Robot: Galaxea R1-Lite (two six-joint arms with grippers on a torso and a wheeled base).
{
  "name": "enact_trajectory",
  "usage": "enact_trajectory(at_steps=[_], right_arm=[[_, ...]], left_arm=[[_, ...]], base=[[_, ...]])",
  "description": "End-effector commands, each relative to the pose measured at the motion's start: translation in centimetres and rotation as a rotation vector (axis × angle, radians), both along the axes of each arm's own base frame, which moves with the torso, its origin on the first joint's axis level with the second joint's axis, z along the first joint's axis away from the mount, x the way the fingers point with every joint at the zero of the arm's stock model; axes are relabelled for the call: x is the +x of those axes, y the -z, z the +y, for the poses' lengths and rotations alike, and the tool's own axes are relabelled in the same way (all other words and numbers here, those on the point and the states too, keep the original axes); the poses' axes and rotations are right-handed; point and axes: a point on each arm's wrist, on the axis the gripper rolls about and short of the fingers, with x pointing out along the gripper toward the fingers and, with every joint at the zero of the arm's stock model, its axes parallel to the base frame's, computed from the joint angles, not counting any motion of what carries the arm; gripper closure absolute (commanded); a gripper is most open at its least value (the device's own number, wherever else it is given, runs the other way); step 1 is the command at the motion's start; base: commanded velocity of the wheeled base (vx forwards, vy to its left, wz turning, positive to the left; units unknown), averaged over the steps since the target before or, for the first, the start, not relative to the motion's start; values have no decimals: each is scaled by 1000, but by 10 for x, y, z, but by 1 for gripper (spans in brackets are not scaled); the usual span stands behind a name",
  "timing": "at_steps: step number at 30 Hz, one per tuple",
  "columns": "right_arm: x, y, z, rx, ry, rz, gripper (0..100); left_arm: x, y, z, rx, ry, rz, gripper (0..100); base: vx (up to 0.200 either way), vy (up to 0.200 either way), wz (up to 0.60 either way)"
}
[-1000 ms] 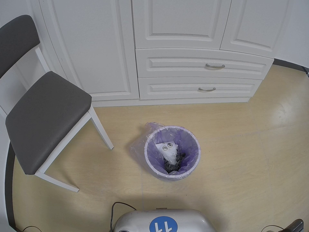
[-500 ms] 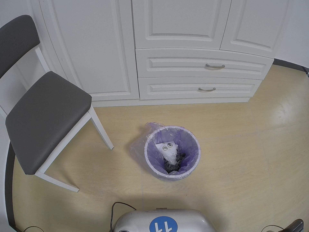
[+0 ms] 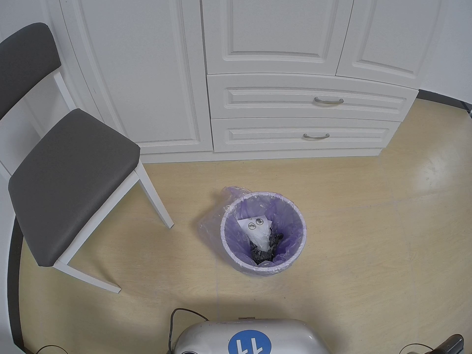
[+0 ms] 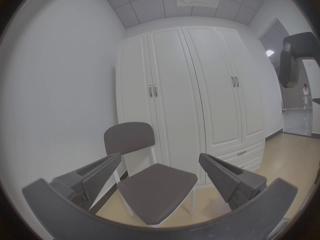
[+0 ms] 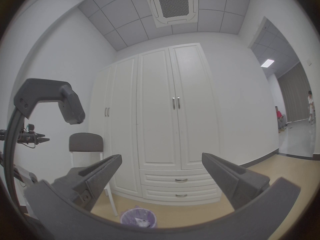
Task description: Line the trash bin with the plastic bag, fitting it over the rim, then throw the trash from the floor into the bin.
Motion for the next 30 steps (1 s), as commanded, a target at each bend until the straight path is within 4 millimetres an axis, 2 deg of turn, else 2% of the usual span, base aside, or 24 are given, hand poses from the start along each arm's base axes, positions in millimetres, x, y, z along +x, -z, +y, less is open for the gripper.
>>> enact_trajectory(at_steps=[1,6,13,14,16,19,25,30], right_arm=[[7,11,-2,29,65,32,0],[28,37,-2,23,68,134,0],[42,58,-1,27,65,127,0],[47,68,-1,27,66,150,0],[50,74,-1,25,67,171,0],[52,78,-1,24,67,176,0],[52,80,-2,33,71,169,0],[53,80,-2,54,99,171,0]], left_arm=[[24,27,0,-8,-1,-10,0],[47,57,0,-24,8,32,0],[57,76,0,-24,9,94,0],[61,83,0,-24,9,119,0],[64,90,0,-24,8,147,0],[68,101,0,-24,8,190,0],[69,107,0,-43,16,247,0],[71,121,0,-40,10,389,0]], base=[[0,0,0],[0,0,0],[0,0,0],[0,0,0],[0,0,0],[0,0,0],[0,0,0],[0,0,0]])
